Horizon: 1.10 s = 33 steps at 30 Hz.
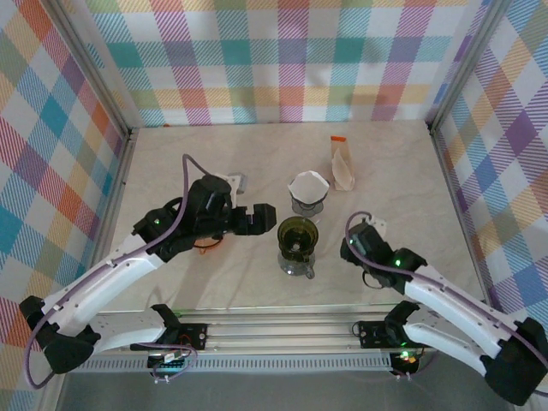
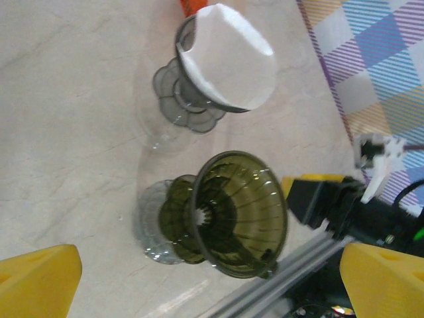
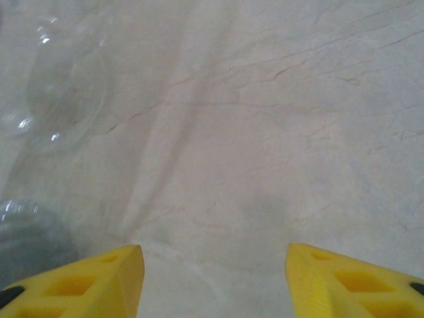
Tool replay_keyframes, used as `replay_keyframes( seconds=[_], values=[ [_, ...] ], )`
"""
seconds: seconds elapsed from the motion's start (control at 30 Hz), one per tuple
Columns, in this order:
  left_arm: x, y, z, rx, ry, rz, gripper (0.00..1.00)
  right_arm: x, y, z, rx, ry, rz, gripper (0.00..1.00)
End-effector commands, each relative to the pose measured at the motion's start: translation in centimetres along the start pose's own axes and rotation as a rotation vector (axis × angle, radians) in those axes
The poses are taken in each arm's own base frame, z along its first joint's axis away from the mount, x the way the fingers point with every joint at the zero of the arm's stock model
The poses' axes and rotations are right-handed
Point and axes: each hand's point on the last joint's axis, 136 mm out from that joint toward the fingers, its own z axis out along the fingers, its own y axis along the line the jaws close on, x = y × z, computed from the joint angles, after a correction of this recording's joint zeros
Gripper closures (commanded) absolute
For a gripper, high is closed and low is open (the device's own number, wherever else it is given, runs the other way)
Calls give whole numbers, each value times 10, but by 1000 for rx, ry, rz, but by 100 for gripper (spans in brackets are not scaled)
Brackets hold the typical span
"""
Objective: Place the coffee filter in the dripper
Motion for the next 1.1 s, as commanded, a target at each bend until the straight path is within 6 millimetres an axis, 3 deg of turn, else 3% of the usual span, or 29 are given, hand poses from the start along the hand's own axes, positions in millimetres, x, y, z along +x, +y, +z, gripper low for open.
replay_keyframes(
  seconds=[0.0,0.2,0.3,0.43,0.67,1.07],
  values=[
    [3,11,-1,-14,-42,-16,0,-46,30,2,-115,-35,-19,42],
    [20,23,3,-17,-27,-33,0,-127,35,17,-91,-63,-33,47],
    [26,27,5,-22,-15,-43,0,-155,42,30,-67,-60,-93,55],
    [29,29,5,-27,-10,-46,0,-180,50,54,-37,-35,-167,57],
    [29,30,4,-38,-8,-45,0,-207,47,95,49,9,-253,63],
    [27,30,5,-42,-8,-50,0,-219,51,138,99,49,-327,66]
  ],
)
